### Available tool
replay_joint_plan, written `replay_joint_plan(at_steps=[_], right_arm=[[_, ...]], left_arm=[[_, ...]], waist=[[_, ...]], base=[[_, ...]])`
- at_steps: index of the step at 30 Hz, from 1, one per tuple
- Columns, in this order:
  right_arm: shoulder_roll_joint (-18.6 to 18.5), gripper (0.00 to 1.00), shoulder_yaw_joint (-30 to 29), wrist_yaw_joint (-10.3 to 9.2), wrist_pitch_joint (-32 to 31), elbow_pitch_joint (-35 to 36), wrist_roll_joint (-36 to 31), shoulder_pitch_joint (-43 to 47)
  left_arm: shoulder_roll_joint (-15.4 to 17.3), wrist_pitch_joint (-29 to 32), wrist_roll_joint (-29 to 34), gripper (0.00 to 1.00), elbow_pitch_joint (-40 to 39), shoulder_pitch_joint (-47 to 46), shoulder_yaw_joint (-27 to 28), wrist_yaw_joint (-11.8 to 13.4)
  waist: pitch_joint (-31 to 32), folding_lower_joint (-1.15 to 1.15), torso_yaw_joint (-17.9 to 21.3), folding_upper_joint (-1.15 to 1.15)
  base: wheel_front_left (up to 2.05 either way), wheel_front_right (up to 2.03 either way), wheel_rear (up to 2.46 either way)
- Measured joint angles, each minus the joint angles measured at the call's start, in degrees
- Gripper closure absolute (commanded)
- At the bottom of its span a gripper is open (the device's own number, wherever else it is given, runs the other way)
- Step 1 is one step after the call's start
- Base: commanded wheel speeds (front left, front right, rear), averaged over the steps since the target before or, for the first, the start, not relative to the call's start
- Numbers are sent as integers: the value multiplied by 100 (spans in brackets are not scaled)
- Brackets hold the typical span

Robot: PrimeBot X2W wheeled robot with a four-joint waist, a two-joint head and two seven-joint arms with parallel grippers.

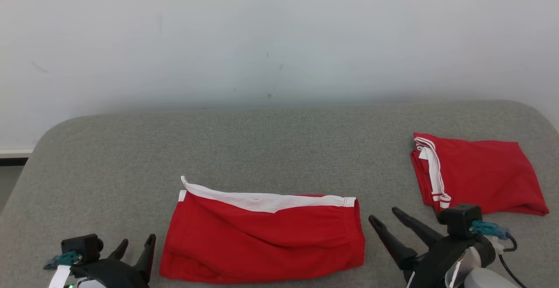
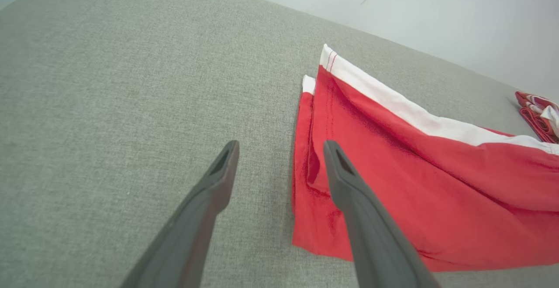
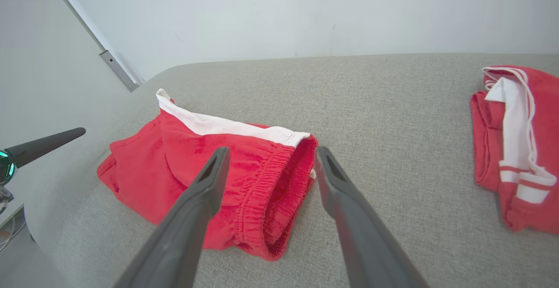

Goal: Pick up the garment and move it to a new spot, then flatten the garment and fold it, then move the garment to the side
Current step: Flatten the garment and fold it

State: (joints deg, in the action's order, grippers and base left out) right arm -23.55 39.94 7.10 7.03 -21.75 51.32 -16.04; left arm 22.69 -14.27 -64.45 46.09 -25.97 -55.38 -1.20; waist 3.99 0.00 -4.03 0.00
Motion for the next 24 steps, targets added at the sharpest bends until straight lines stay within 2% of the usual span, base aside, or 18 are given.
replay_joint_plan(at_steps=[3, 9, 15, 17, 18, 24], right_arm=[[-2, 0, -147, -115, 170, 62, -1, 1], [-68, 0, -316, -489, 467, 146, -200, 88], [-85, 0, -493, -717, 614, 290, -253, 322], [-82, 0, -524, -799, 660, 354, -328, 367], [-86, 0, -553, -905, 668, 393, -441, 398], [-107, 0, -766, -1134, 719, 599, -721, 423]], left_arm=[[112, -1, 215, 0, -210, 86, 154, 185], [165, -7, 641, 0, -782, 259, 466, 606], [356, -7, 992, 0, -1292, 663, 833, 739], [369, -7, 1060, 0, -1499, 825, 968, 780], [380, -7, 1110, 0, -1634, 949, 1131, 783], [399, -8, 1374, 0, -2114, 1428, 1660, 832]], waist=[[4, 0, 55, 0], [-6, 1, 137, 0], [-8, 1, 135, 0], [-7, 1, 129, 0], [-9, 1, 129, 0], [-37, 1, 177, 0]], base=[[0, 0, 0], [0, 0, 0], [0, 0, 0], [0, 0, 0], [0, 0, 0], [0, 0, 0]])
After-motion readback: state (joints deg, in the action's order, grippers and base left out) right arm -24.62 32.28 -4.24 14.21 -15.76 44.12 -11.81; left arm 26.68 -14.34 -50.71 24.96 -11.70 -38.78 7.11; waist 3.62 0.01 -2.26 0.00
